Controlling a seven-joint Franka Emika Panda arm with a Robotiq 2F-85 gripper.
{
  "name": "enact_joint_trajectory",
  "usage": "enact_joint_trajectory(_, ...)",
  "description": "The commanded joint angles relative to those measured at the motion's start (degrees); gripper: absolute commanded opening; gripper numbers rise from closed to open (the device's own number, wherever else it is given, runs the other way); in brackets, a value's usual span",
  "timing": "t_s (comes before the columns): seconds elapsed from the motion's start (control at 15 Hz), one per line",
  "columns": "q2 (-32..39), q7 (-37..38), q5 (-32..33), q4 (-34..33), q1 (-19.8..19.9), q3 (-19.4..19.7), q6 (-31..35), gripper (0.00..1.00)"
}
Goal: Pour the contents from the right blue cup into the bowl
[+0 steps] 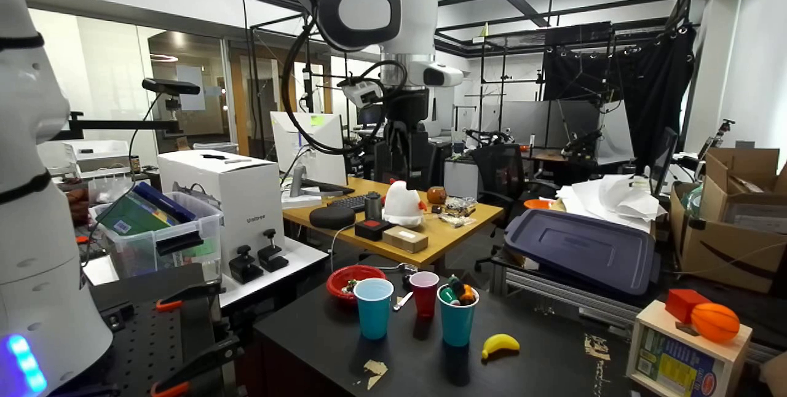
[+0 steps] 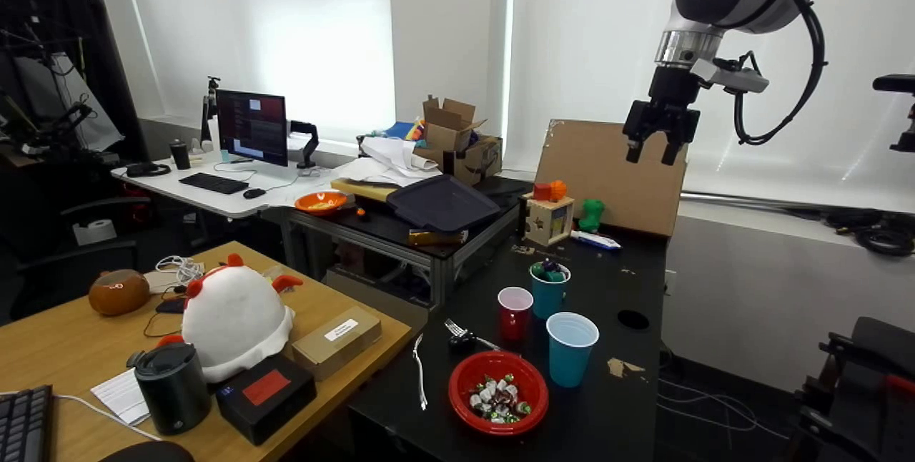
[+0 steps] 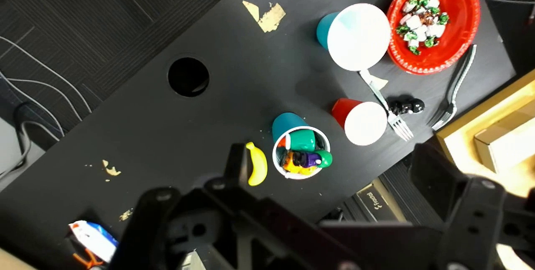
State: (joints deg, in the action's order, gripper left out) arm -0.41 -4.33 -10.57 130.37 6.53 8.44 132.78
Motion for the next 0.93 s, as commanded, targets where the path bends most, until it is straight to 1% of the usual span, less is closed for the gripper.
enact_joint_trajectory(0.0, 3.7, -1.1, 2.0, -3.5, 1.2, 0.3, -1.0, 1.00)
enact_joint_trajectory(0.2, 6.5, -1.0, 4.3, -4.6, 1.9, 0.5, 0.7, 1.00)
enact_joint_trajectory(0.33, 7.7, -1.2, 6.0, -5.0, 2.1, 0.4, 0.5, 1.00)
enact_joint_trajectory(0.4, 7.4, 1.0, 9.2, -4.7, 1.7, 0.4, -0.9, 1.00)
enact_joint_trajectory(0.47, 6.9, 0.1, 6.4, -3.8, 2.1, 0.1, 0.3, 1.00)
enact_joint_trajectory(0.87, 7.5, 0.2, 6.9, -3.8, 2.0, 0.0, 0.3, 1.00)
